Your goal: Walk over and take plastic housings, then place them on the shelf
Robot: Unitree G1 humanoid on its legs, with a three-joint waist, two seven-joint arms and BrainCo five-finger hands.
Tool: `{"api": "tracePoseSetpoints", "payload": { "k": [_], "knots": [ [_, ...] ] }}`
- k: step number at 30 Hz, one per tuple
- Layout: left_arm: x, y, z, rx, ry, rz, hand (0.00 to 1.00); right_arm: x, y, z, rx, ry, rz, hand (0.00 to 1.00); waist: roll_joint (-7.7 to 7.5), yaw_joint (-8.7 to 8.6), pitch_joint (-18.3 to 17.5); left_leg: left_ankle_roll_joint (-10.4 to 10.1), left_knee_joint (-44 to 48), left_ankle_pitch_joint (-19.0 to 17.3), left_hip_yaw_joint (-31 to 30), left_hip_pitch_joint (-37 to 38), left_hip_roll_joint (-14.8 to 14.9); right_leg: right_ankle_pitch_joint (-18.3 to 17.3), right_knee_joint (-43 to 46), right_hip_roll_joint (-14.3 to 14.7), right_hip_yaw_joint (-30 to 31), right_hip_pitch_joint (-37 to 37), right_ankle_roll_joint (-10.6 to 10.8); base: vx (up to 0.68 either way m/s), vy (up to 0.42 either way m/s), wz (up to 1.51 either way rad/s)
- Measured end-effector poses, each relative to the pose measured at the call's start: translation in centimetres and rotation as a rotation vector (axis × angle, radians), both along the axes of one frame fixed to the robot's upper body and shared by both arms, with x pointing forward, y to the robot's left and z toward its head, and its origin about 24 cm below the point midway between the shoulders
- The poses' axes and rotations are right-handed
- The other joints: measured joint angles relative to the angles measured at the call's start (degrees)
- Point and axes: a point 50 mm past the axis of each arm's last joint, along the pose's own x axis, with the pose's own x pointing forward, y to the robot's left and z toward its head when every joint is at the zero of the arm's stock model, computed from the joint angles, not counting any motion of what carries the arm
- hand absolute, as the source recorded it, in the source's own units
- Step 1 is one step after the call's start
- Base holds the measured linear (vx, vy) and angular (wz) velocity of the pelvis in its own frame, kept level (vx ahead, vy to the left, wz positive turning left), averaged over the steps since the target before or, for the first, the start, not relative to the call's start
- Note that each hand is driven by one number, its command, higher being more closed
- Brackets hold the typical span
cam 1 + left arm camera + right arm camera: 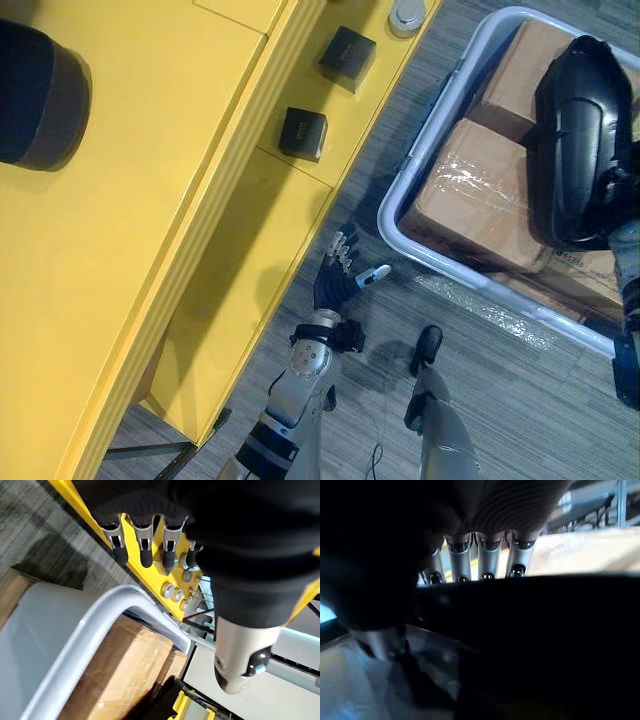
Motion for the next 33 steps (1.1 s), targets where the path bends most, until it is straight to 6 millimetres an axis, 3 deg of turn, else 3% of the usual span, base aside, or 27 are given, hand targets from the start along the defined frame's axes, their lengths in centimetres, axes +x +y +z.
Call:
{"api": "tracePoseSetpoints", "payload": {
  "k": [6, 8, 9, 13, 16, 22, 24, 28, 33],
  "knots": [
    [1.9, 0.4, 2.3, -0.012, -0.059, 0.005, 0.0, 1.3, 4.0, -2.7, -0.03, 0.006, 0.114, 1.0, -1.39, -2.26, 0.0, -0.6, 0.0, -0.4, 1.1, 4.6, 0.7, -0.8, 0.3, 0.8, 0.3, 3.7, -1.0, 0.05, -0.051, -0.12],
    [3.1, 1.2, 2.0, 0.014, -0.038, 0.025, 0.0, 1.8, 5.8, -3.3, -0.07, 0.011, 0.161, 1.0, -2.95, -3.46, 0.0, -0.9, 0.3, -0.6, 1.5, 6.4, 1.2, -0.8, -0.2, 1.4, 0.9, 5.3, -1.1, 0.02, -0.051, -0.23],
    [3.8, 2.2, 1.6, 0.039, -0.018, 0.05, 0.0, 2.1, 7.0, -3.5, -0.083, 0.013, 0.193, 1.0, -4.55, -3.89, 0.0, -1.2, 0.5, -1.0, 2.4, 7.8, 1.7, -0.5, -0.9, 1.9, 1.8, 6.4, -1.4, 0.02, -0.046, -0.33],
    [5.5, 4.5, 1.1, 0.061, 0.038, 0.1, 0.0, 2.2, 9.2, -3.4, -0.148, -0.017, 0.261, 1.0, -7.3, -5.31, 0.0, -2.1, 2.7, -3.0, 3.9, 11.2, 3.5, 0.5, -3.4, 3.9, 3.5, 10.6, -2.0, 0.02, -0.037, -0.32],
    [6.3, 5.0, 1.5, 0.068, 0.048, 0.108, 0.0, 1.7, 10.2, -3.4, -0.207, -0.037, 0.296, 1.0, -7.71, -7.44, -0.1, -2.5, 2.7, -3.7, 4.7, 14.3, 4.0, 1.0, -5.2, 4.6, 4.1, 14.0, -2.0, 0.04, -0.004, -0.2],
    [7.5, 3.7, 1.0, 0.134, 0.099, 0.089, 0.0, 1.0, 12.9, -3.8, -0.271, -0.068, 0.391, 1.0, -9.09, -9.04, -1.4, -3.2, 1.6, -4.7, 7.1, 20.0, 4.9, 1.2, -7.2, 5.7, 6.3, 18.5, -2.0, 0.05, -0.003, -0.22],
    [7.8, 3.1, -0.6, 0.154, 0.177, 0.084, 0.0, 0.6, 14.2, -4.8, -0.261, -0.068, 0.437, 1.0, -9.87, -10.06, -3.1, -3.3, 0.6, -4.8, 7.4, 21.6, 4.8, 1.3, -8.4, 5.8, 6.4, 20.1, -2.1, 0.08, 0.001, -0.05],
    [7.6, 1.8, -2.6, 0.184, 0.268, 0.055, 0.0, -0.1, 15.6, -6.8, -0.261, -0.032, 0.498, 1.0, -9.97, -9.9, -6.1, -3.7, -1.0, -5.1, 8.3, 24.6, 4.6, 1.3, -10.0, 6.0, 6.8, 22.8, -2.1, 0.07, 0.012, -0.05],
    [7.6, 1.8, -4.8, 0.213, 0.373, 0.067, 0.0, -1.4, 17.8, -8.1, -0.286, -0.037, 0.574, 1.0, -9.95, -10.05, -10.0, -3.7, -3.2, -5.0, 8.8, 27.6, 4.1, 1.3, -11.8, 5.9, 6.9, 25.5, -2.0, 0.05, 0.02, -0.02]
  ]
}}
